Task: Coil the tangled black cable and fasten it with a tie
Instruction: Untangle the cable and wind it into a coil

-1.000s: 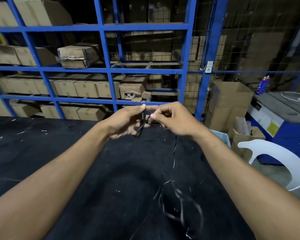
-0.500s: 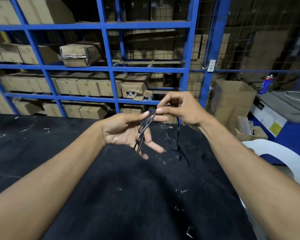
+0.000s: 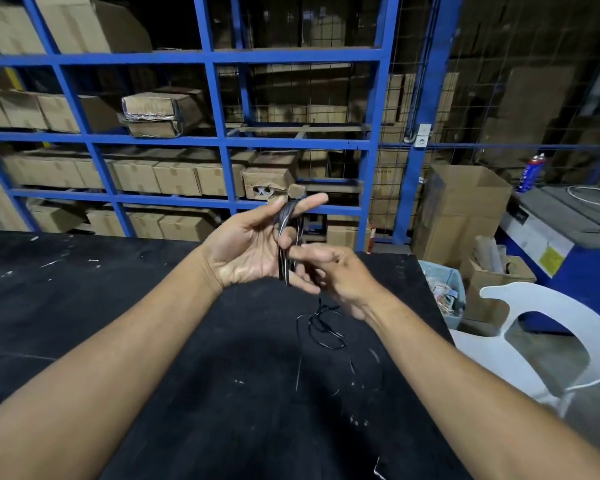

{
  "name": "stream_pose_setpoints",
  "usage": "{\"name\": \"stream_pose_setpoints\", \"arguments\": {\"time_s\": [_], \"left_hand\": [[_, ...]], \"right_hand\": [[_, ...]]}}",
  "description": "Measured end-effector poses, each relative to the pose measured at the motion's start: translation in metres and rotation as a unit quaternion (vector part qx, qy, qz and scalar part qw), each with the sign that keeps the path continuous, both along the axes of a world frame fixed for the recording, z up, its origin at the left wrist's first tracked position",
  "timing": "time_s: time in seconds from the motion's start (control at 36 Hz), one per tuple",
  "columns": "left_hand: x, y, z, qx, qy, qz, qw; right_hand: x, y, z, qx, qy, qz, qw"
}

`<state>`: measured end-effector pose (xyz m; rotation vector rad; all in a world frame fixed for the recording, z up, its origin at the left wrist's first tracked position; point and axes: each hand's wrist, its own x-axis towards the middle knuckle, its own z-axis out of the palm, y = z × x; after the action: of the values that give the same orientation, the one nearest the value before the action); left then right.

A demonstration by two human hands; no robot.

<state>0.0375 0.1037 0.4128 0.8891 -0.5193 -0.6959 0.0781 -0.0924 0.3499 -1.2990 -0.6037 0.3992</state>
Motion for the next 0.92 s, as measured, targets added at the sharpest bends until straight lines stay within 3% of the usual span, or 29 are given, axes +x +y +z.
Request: {"name": "stream_pose_setpoints", "arguments": {"time_s": [0.11,0.28,0.42,0.61,0.83,0.92], "left_hand": [[0.001,0.003,0.008,-0.025,-0.009,0.085,0.996],[0.006,0.010,0.022,-0.030,-0.022,0.245,0.969],[0.006,0.012,0.020,0.054,-0.036,0.326,0.943],[-0.002,0.015,0.013,0.284,-0.118,0.299,0.903],[-0.008,0.010,0.014,0.440,-0.129,0.207,0.864],[-0.009,0.005,0.014,0.466,-0.127,0.154,0.862]], "right_hand": [[-0.014,0.010,-0.009,-0.020,0.042,-0.007,0.999],[-0.035,0.008,-0.012,-0.112,-0.011,0.038,0.993],[-0.043,0.006,-0.001,-0.167,-0.063,0.066,0.982],[-0.034,-0.014,0.037,-0.301,-0.192,0.037,0.933],[-0.017,-0.033,0.085,-0.427,-0.391,-0.044,0.814],[-0.010,-0.038,0.100,-0.437,-0.423,-0.056,0.792]]}}
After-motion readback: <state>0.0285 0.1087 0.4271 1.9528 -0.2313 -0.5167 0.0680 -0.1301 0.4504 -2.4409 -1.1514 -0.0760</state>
